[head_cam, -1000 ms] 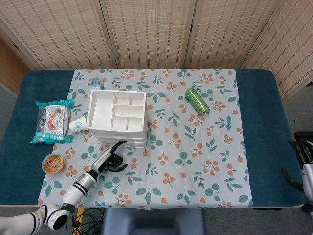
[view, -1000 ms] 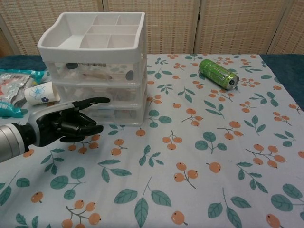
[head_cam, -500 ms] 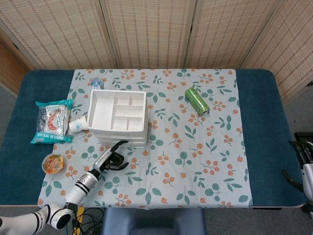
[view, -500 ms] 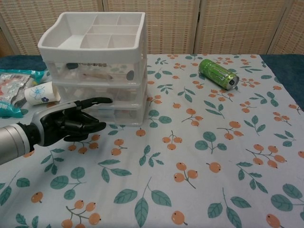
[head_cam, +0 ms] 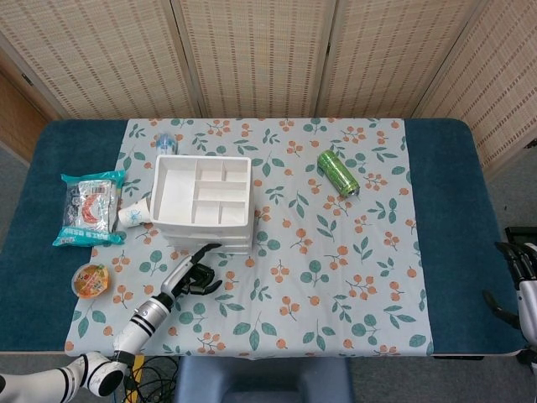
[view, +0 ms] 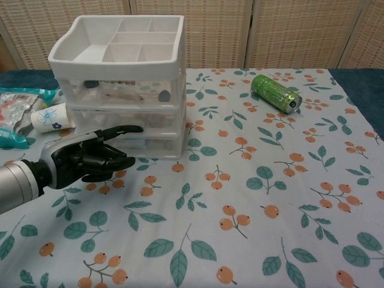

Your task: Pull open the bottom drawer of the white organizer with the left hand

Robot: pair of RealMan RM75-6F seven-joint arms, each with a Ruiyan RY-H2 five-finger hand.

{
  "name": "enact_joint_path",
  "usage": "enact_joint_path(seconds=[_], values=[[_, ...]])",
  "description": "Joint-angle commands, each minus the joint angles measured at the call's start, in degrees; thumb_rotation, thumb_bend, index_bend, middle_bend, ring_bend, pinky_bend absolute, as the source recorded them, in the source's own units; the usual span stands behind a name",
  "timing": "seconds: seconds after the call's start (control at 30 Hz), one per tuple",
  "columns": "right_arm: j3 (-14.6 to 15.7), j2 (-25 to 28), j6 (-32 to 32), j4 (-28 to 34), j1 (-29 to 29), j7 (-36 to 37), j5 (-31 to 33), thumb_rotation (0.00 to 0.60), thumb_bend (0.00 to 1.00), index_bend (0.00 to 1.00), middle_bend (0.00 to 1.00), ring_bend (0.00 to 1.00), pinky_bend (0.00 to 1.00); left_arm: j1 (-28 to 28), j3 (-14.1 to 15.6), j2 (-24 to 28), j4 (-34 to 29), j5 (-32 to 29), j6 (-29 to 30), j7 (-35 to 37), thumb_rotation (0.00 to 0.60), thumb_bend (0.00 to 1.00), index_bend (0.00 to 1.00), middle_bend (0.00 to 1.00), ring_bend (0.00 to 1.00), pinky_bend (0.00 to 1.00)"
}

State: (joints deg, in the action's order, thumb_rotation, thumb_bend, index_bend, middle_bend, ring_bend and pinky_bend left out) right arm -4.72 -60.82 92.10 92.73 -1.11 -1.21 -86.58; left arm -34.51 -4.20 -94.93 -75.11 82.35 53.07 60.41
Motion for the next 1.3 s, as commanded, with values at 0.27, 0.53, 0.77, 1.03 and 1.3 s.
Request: enact_joint_path(seconds=[0.27,0.53,0.77,1.03,1.3], values=[[0.1,-0.3,0.2,-0.4,-0.1,0.4,-0.1,0.6,0.28,0.13,0.18,0.16,0.17,1.2,0.9,0.2,-1.4,1.0,1.8,-1.1,0.6,0.32,0.13,0.85,1.0,1.0],[0.2,-0.4,0.5,-0.6,-0.4,0.6,-0.3,0.6,0.28,0.13,0.18,0.16,0.17,1.8,1.9,0.7,-2.6,2.2,2.5,-1.5,0.6,0.32,0.13,0.85,1.0,1.0],[0.2,-0.5,0.6,-0.7,-0.6,0.8,-0.3,0.6,0.28,0.12,0.18,0.16,0.17,2.1,2.8,1.4,-3.7,2.8,2.8,-1.8,0.6,0.32,0.13,0.85,1.0,1.0],[0.2,-0.6,0.2,-0.9,-0.4,0.8,-0.2,0.6,0.28,0.12,0.18,0.16,0.17,1.9,3.6,3.4,-5.7,3.0,1.6,-2.8,0.6,0.32,0.13,0.84,1.0,1.0],[0.1,-0.6,0.2,-0.7,-0.5,0.7,-0.2,0.6,0.28,0.12,0.18,0.16,0.17,1.2,4.7,6.0,-8.2,3.0,0.2,-13.2,0.6,0.32,0.12,0.83,1.0,1.0]])
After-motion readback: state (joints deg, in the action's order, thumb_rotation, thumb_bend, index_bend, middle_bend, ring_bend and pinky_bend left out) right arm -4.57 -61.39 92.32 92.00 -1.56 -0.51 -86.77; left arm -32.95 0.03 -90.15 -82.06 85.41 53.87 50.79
